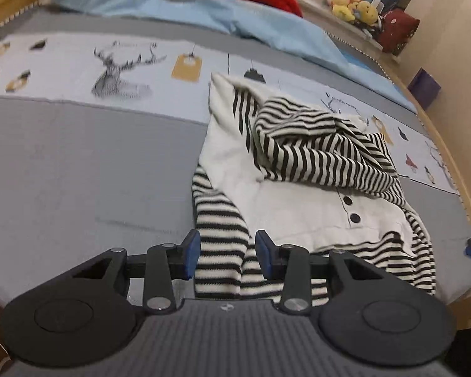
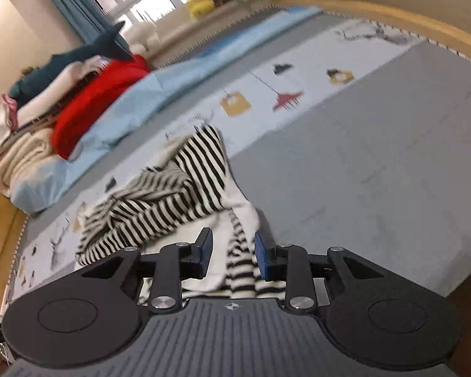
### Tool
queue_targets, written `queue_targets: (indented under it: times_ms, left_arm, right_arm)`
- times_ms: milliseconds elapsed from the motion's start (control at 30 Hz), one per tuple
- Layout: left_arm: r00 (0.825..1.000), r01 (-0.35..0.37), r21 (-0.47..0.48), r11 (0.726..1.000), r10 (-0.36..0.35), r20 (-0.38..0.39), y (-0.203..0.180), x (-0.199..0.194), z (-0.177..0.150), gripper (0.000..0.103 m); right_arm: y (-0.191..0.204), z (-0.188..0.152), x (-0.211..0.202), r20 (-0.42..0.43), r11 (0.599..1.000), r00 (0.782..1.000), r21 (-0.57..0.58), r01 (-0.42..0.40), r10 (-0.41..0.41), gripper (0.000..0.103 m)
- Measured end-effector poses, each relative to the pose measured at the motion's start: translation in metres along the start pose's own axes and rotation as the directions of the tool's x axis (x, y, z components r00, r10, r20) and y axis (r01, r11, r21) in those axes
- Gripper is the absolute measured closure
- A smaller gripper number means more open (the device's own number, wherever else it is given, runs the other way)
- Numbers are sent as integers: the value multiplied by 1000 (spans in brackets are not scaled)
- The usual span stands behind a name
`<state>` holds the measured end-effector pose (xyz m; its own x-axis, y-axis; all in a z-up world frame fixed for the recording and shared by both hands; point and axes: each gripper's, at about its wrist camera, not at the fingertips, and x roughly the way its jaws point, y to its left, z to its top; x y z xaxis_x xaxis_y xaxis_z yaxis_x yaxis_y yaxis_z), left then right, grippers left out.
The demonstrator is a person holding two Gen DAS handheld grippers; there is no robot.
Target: Fold small clothes
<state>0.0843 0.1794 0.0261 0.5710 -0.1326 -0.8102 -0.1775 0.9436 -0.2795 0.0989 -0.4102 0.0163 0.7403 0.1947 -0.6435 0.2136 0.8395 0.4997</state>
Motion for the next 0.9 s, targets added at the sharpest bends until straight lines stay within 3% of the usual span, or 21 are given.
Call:
queue_targets:
  times_ms: [133,300,567,633,767,900]
  left_arm:
    - [999,22,-86,996,-27,-47,12,6,-2,60]
    - [993,14,-93,996,-24,-116,12,17,-8,57]
    - [969,-17,-232,973,-41,-244,23,46,-27,48]
    - [967,-12,-250,968,-53,-248,22,49,-30,47]
    - [964,-9,-245,969,-57,-259,18,54,-31,34]
    - [955,-38,-234,971,-34,-296,14,62,-33,32]
  right_arm:
    - [1,-6,14,-69,999,997,-43,31,-34,71]
    - [5,-14,26,-162,995,986,-98,25,-41,71]
    - [3,-32,53,-307,990,945,-123,74,-109,67]
    - [2,-36,58,-323,988,937,-118,96,-129,65]
    - [1,-36,59,-326,989,936,-107,102,-132,59]
    - [2,-37,62,-342,989,931,-112,95,-129,49]
